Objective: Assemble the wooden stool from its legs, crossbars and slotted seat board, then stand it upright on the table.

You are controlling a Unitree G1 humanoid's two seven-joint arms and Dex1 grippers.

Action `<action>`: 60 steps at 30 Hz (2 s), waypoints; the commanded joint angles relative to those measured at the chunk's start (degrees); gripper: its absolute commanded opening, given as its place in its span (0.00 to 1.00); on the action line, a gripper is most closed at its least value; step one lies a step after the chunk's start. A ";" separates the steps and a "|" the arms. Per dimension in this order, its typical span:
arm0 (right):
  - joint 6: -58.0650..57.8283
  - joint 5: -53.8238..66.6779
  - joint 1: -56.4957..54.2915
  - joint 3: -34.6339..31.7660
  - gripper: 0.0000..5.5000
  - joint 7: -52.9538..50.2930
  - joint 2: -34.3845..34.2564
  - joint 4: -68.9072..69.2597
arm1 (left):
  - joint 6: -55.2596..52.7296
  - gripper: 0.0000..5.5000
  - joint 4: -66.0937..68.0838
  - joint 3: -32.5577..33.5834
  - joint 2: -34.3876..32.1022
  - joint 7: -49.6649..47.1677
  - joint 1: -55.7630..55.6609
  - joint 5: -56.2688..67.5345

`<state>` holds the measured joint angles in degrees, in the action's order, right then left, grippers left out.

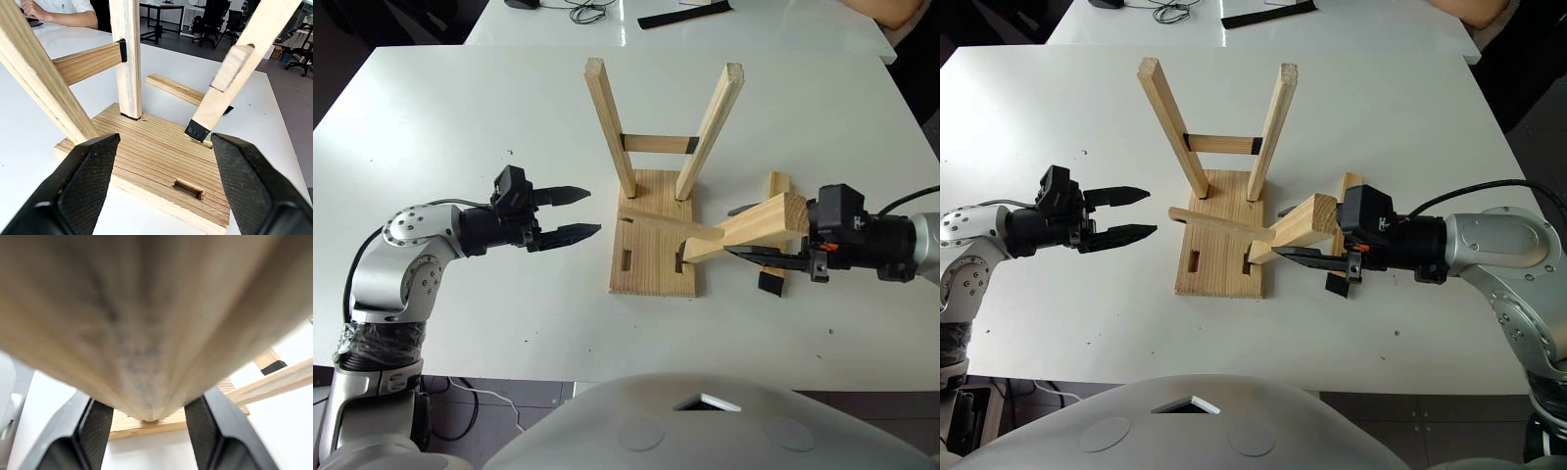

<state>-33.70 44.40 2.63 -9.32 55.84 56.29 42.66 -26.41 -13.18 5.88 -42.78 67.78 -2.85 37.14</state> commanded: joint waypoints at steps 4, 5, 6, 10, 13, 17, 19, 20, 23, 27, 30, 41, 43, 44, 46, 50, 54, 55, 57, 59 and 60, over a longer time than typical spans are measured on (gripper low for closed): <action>-1.67 0.86 1.82 0.26 0.36 1.09 1.47 1.80 | 0.27 0.63 0.99 0.98 -0.99 -0.02 -1.36 -0.71; -1.25 -0.11 2.26 0.80 0.36 1.27 1.64 1.70 | 0.31 0.63 1.04 0.93 -0.97 0.04 -1.45 -0.74; -0.86 -0.93 2.62 1.25 0.36 1.34 1.72 1.68 | 0.37 0.63 1.12 0.86 -0.96 0.10 -1.59 -0.80; -0.11 -2.03 2.40 1.73 0.36 1.19 1.92 1.55 | 0.47 0.63 1.60 0.76 -0.86 0.08 -2.33 -0.95; 0.68 -3.29 2.68 2.06 0.36 1.88 2.63 0.90 | 0.47 0.63 1.65 0.69 -0.81 0.06 -2.52 -0.97; 1.35 -3.65 2.53 2.10 0.36 3.20 3.38 -0.71 | 0.63 0.63 1.83 0.52 -0.68 0.01 -2.61 -1.22; 1.19 -2.97 2.33 1.73 0.36 3.86 3.57 -1.79 | 0.68 0.63 1.82 0.55 -0.55 -0.12 -2.58 -1.24; 1.14 -2.77 2.33 1.60 0.36 4.18 3.63 -2.43 | 0.72 0.63 1.79 0.56 -0.49 -0.17 -2.52 -1.24; 1.51 -3.15 2.87 1.62 0.36 5.16 3.75 -4.68 | 0.97 0.63 1.74 0.48 -0.26 -0.31 -2.15 -1.41; 2.06 -3.45 3.30 1.51 0.36 5.92 3.92 -6.57 | 1.01 0.63 1.74 0.68 -0.22 -0.49 -1.87 -1.45; 2.17 -3.84 1.98 3.36 0.36 6.74 4.23 -6.56 | 0.93 0.63 1.72 0.74 -0.10 -0.70 -2.07 -1.39; -0.96 -12.23 -14.84 23.87 0.36 10.85 1.31 -16.68 | 0.45 0.63 0.81 0.02 0.86 -1.68 -2.72 -1.27; -1.37 -14.42 -15.16 28.00 0.36 10.69 0.09 -19.58 | 0.26 0.63 0.72 -0.24 1.00 -1.87 -2.90 -1.23; -1.67 -14.97 -14.76 29.61 0.36 10.70 -0.37 -20.37 | 0.16 0.63 0.51 -0.32 1.07 -2.01 -2.84 -1.15; -1.83 -16.52 -13.56 33.01 0.36 10.33 -1.31 -21.84 | -0.03 0.63 0.25 -0.49 1.17 -2.19 -2.84 -1.02; -1.35 -19.29 -10.62 37.63 0.36 8.48 -2.28 -23.99 | -0.20 0.63 0.44 -0.63 1.40 -2.55 -3.16 -1.02; -0.41 -19.74 -7.60 39.33 0.36 6.67 -0.95 -21.97 | -0.25 0.63 0.58 -0.43 1.44 -2.82 -3.19 -0.97; -0.28 -19.32 -7.18 39.30 0.36 6.42 -0.47 -21.16 | -0.19 0.63 0.68 -0.37 1.46 -2.90 -3.16 -1.01; -0.18 -18.25 -6.65 38.99 0.36 6.00 0.34 -19.40 | -0.11 0.63 0.86 -0.23 1.53 -3.06 -3.12 -1.06; 0.44 -17.61 -6.38 38.37 0.36 5.37 0.84 -17.68 | -0.05 0.63 0.95 -0.14 1.70 -3.28 -3.15 -1.09; 0.64 -17.70 -6.57 37.81 0.36 4.07 0.47 -17.33 | -0.01 0.63 1.06 -0.15 1.79 -3.37 -3.26 -1.11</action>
<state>-25.10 37.05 -14.96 15.97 60.96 54.07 26.96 -25.64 -12.07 6.10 -41.41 65.39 -5.17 36.07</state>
